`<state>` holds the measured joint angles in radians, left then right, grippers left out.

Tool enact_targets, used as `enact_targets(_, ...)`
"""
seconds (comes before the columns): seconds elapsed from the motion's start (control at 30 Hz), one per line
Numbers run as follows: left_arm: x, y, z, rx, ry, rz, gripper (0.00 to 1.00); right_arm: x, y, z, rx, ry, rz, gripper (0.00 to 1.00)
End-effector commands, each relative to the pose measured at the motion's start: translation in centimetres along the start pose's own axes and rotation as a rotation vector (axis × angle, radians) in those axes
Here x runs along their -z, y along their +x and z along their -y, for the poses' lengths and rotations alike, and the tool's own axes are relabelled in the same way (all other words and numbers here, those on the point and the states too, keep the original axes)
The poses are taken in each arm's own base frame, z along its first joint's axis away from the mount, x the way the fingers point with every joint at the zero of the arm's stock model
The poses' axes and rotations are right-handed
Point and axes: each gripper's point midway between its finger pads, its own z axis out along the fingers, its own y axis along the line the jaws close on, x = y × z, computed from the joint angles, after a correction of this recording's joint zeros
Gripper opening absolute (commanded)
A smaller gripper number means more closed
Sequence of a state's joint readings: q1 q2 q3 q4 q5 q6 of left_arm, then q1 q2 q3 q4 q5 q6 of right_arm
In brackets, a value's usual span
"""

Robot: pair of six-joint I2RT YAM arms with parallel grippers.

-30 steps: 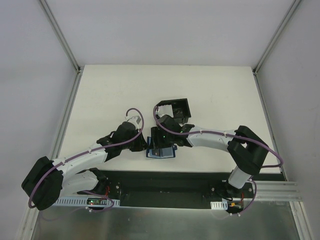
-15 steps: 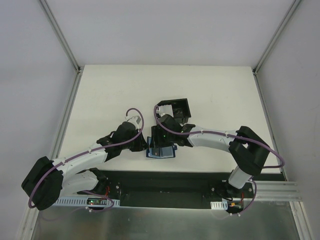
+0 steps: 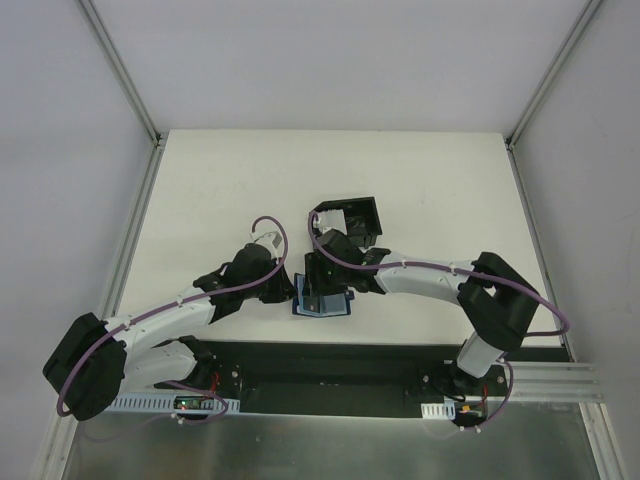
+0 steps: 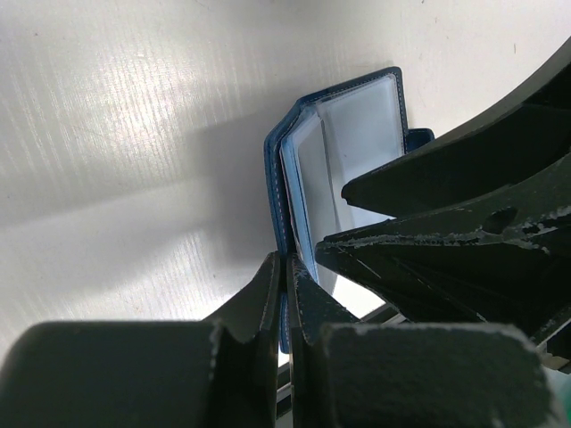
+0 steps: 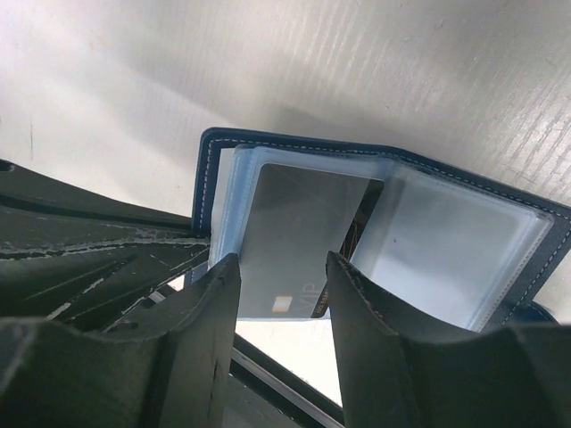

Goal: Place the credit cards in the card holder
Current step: Insert the credit card into the card holder.

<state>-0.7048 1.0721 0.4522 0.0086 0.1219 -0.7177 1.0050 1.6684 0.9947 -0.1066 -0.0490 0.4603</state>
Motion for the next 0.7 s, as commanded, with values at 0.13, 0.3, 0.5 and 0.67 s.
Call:
enact_targets(0.13, 0.28, -0.89, 0.36, 0.006, 0.011, 0.03, 0.0, 0.18, -0.84, -1.0, 0.01, -0.009, 0.014, 0.46)
enact_targets(0.3, 0.29, -0.88, 0.38, 0.007, 0.012, 0.028, 0.0, 0.23, -0.85, -1.22, 0.015, -0.013, 0.014, 0.47)
enact_targets(0.5, 0.27, -0.84, 0.32, 0.009, 0.01, 0.028, 0.0, 0.03, -0.77, -1.09, 0.015, -0.008, 0.01, 0.49)
enact_targets(0.67, 0.25, -0.8, 0.31, 0.009, 0.01, 0.026, 0.0, 0.47, -1.18, -1.58, 0.019, -0.022, 0.033, 0.5)
